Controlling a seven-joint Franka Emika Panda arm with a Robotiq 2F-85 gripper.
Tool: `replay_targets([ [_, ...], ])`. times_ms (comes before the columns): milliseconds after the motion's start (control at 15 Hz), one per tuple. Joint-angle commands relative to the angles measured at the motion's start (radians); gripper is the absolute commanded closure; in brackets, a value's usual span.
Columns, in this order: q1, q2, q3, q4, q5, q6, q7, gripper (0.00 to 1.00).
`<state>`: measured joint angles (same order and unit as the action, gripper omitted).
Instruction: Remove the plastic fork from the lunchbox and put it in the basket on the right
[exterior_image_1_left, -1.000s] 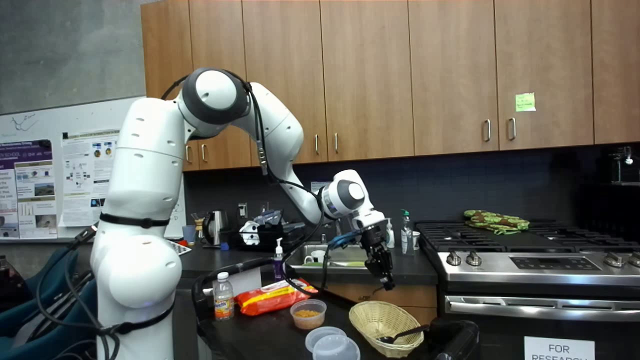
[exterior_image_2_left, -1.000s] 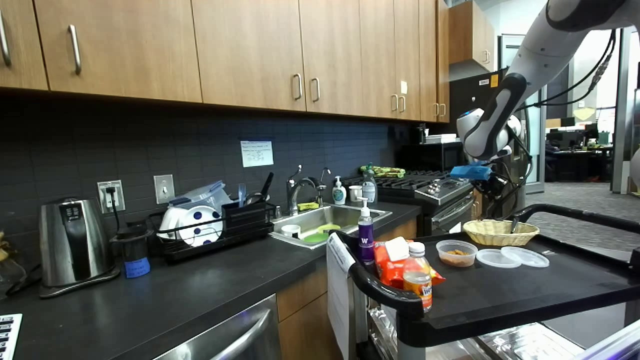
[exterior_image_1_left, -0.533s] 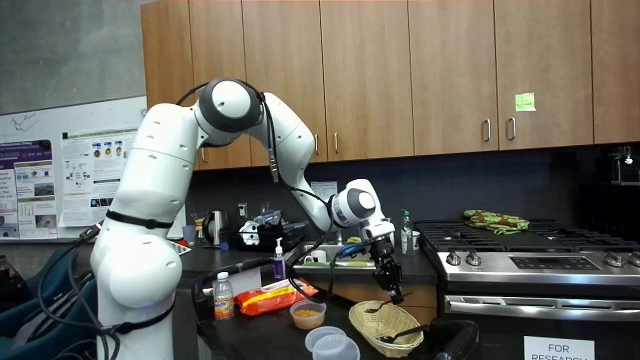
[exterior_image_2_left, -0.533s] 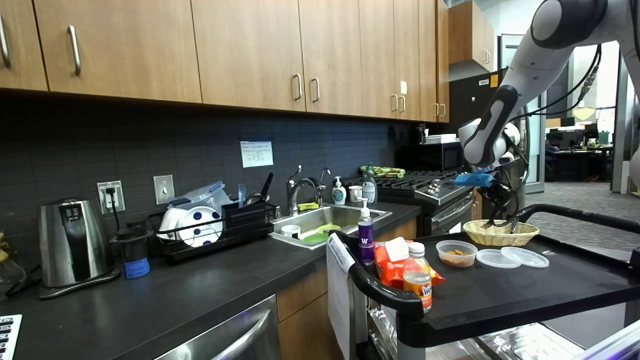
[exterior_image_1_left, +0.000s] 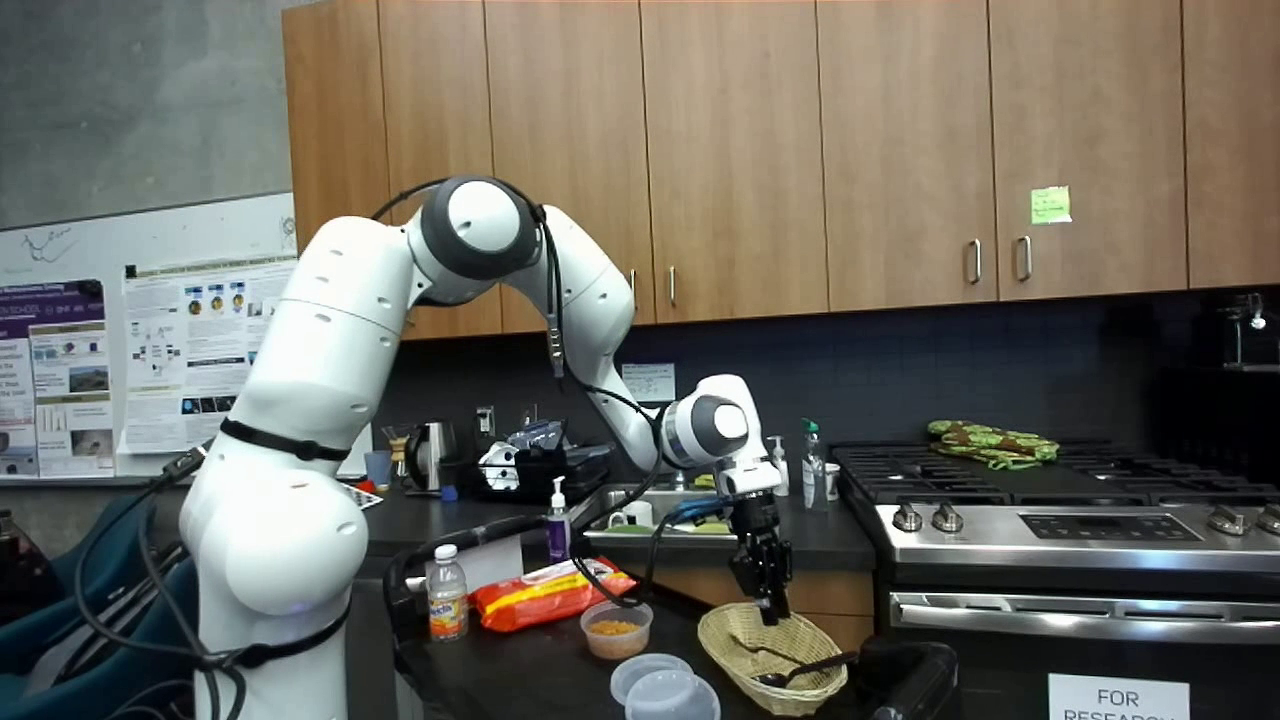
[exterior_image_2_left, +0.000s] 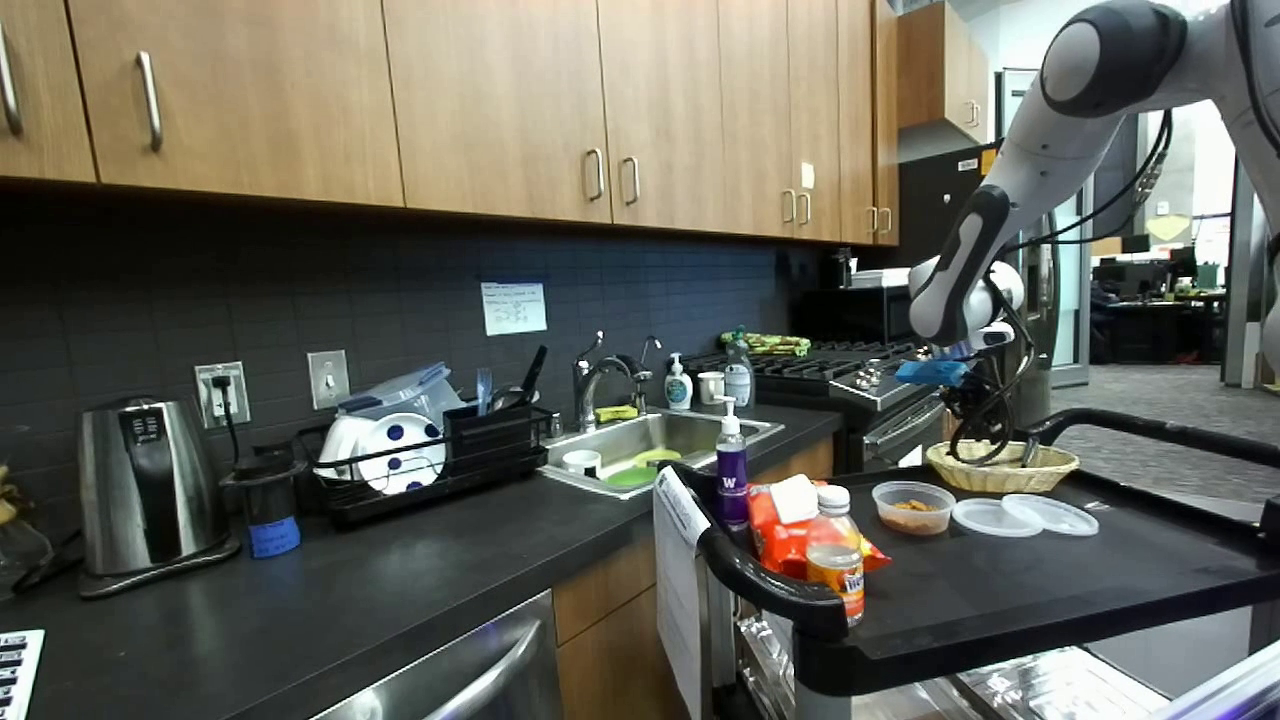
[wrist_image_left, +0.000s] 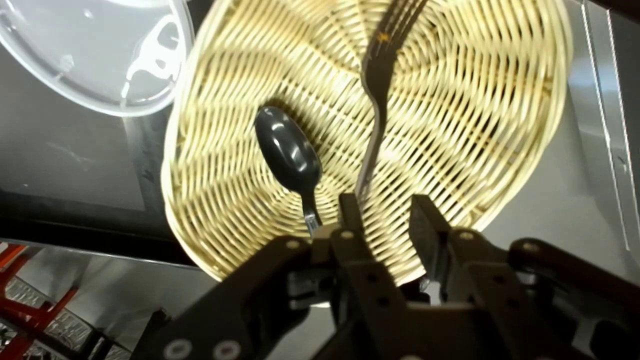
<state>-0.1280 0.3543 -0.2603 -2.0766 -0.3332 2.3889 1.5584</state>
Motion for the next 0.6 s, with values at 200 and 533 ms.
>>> replay_targets([
  [200, 0.006, -0.073, -0.011, -0.041, 0.054, 0.0, -0.051, 0.15],
  [533, 0.03, -0.18, 0.032, -0.125, 0.047, 0.031, -0.18, 0.0],
])
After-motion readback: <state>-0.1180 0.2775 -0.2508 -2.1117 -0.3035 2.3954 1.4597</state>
